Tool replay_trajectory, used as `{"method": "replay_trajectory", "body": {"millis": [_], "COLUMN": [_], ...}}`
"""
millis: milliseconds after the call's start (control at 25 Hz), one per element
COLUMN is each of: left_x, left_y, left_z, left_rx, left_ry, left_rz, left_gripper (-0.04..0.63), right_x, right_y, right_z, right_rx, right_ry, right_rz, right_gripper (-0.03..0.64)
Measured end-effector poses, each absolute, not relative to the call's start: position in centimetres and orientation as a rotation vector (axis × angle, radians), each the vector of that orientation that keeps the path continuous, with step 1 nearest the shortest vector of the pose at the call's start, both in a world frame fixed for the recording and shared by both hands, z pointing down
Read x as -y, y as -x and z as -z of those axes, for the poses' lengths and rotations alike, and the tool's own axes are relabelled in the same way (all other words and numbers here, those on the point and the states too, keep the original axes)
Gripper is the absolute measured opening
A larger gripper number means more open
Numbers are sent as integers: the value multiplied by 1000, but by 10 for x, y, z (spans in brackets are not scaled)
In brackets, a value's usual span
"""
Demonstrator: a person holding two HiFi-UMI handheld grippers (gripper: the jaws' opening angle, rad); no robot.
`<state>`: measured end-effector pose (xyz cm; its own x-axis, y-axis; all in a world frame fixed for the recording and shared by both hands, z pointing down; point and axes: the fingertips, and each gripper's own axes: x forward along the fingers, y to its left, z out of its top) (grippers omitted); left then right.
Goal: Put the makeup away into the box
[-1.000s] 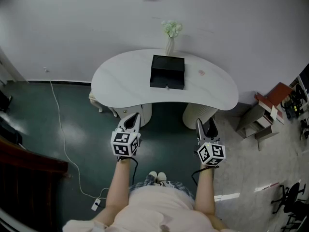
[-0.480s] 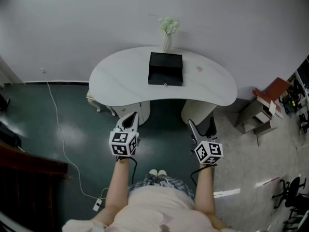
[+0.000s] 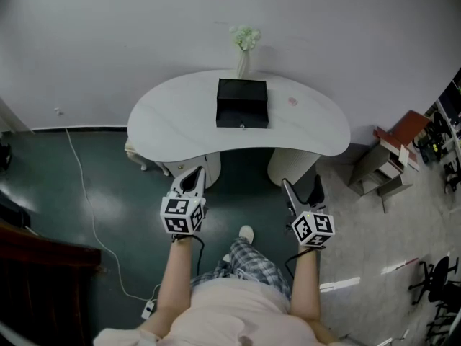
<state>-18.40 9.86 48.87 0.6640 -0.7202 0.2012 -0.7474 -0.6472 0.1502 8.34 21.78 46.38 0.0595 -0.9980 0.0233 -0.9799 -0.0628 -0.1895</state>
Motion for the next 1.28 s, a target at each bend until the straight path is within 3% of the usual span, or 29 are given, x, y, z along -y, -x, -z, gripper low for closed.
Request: {"method": "replay_trajectory", "body": {"millis": [520,1280], "left_x": [-13,213], "left_y": [148,71], "left_z": [-499,-482], "left_rx": [1208,1369], "left_ry": [-2660,-2568], "left_rz": [-209,-212], "left_gripper": [26,26], "right_x": [-130,132], "right_y": [-120,-222], "right_z": [-468,-470], "right_rx": [-2049,-2232], "right_ry": [2191,2152], "right_rz": [197,262], "right_gripper": [499,499]}}
